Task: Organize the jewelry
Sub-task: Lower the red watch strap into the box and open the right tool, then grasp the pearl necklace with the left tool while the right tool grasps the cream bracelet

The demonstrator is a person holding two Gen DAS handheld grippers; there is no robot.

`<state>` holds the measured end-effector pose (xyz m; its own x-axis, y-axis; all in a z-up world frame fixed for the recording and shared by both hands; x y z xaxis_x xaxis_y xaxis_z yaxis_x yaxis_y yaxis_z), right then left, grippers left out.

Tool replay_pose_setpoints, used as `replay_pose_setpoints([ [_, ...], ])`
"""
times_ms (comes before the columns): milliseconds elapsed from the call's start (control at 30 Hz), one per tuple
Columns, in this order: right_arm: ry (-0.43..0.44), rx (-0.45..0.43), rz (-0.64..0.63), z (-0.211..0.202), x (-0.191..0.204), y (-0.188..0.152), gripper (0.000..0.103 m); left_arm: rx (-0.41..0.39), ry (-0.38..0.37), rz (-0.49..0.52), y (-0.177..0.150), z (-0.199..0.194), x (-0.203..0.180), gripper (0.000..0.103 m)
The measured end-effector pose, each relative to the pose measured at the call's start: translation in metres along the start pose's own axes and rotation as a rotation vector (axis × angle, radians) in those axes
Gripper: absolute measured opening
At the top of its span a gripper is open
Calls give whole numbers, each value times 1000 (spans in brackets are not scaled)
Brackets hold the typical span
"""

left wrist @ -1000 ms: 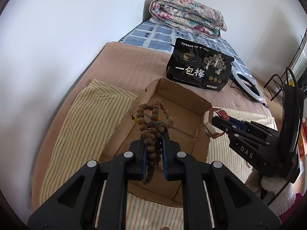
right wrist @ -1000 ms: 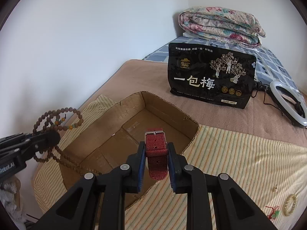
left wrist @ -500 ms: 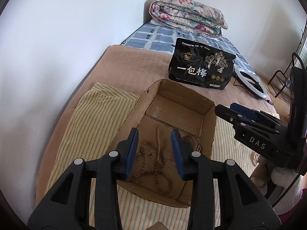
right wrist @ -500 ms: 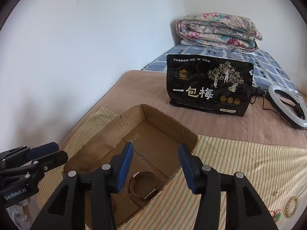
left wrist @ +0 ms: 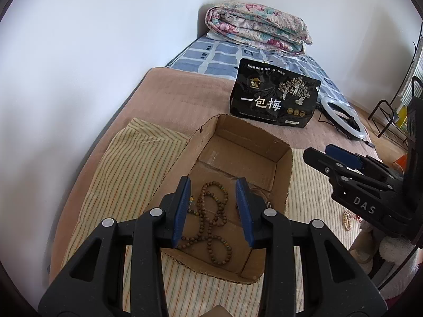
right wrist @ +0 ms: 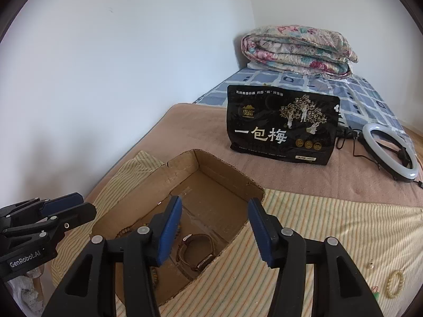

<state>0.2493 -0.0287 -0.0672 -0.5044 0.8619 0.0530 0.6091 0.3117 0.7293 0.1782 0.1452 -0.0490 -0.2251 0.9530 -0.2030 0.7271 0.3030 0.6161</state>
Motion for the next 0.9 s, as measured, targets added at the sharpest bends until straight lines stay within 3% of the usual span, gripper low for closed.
replay_pose_setpoints([
  [200, -47, -31, -14, -30, -12, -3, 66, -25, -11, 15, -4, -10, -13, 35],
  [567, -200, -98, -9, -97, -57, -19, 92, -29, -82, 50, -11, -18, -55, 35],
  [800, -281, -104, 44, -133, -97, -43, 95, -23, -126, 109, -22, -21, -93, 35],
  [900, -338, -132, 61, -151, -112, -54, 103, -17, -141, 141, -30, -21, -113, 42],
])
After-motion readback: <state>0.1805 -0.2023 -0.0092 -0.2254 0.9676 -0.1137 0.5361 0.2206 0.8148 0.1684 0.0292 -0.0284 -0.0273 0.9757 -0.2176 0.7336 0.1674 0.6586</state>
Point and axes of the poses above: each gripper's, at about its wrist camera, not at the fingertips, and z roughly the way its jaws point, x to its left, y to its top, the point moved 1 cm from there along z, roughly the way its jaws point, and after that the axes turned 7 degrees about -z, right-handed, at the moved point
